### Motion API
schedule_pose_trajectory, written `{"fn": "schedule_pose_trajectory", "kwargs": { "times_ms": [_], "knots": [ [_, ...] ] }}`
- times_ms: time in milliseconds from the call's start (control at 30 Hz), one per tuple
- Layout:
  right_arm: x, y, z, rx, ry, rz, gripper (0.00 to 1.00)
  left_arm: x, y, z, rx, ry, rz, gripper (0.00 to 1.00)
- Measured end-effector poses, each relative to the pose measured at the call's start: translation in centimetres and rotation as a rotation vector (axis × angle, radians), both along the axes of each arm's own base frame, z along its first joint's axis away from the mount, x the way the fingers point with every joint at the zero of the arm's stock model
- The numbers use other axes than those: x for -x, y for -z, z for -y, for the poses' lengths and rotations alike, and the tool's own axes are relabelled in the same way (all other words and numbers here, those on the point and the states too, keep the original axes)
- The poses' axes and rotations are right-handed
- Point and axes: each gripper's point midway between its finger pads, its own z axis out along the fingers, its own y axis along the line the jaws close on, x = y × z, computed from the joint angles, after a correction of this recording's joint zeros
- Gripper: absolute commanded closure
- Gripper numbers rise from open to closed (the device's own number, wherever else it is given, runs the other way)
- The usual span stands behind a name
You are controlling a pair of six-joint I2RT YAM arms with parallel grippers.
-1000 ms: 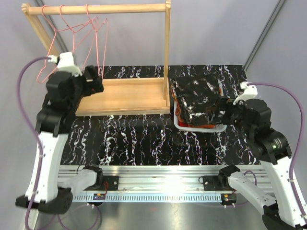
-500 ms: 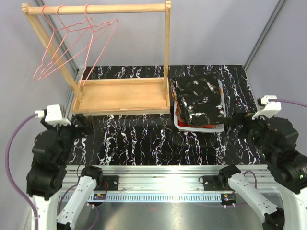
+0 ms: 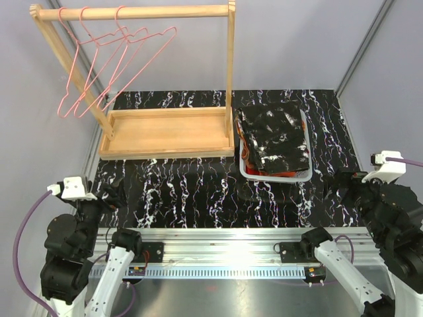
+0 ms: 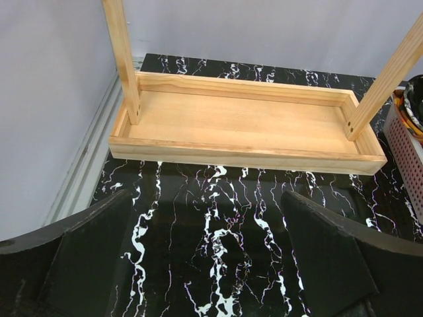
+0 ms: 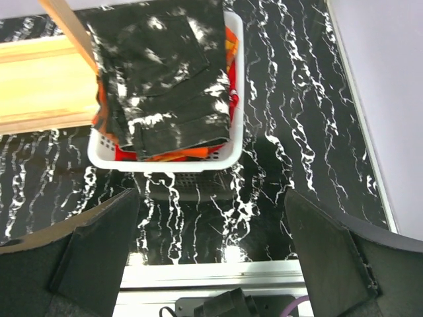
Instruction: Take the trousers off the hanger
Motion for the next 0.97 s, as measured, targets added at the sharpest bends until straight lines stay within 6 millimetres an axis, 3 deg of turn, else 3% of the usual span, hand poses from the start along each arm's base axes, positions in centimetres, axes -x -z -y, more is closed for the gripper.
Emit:
{"fn": "schedule_pose_trajectory", "kwargs": {
  "times_ms": [467,967],
  "knots": [
    [-1.0,2.8,0.3,0.02,0.04,-0.027,0.01,0.0,0.0,0.2,0.013,0.009,-0.001,0.01],
    [-2.0,2.3,-0.6,-0.015,0.016,0.027,0.0,0.0,0.0,0.5,0.016,0.024,-0.002,0.01]
  ]
}}
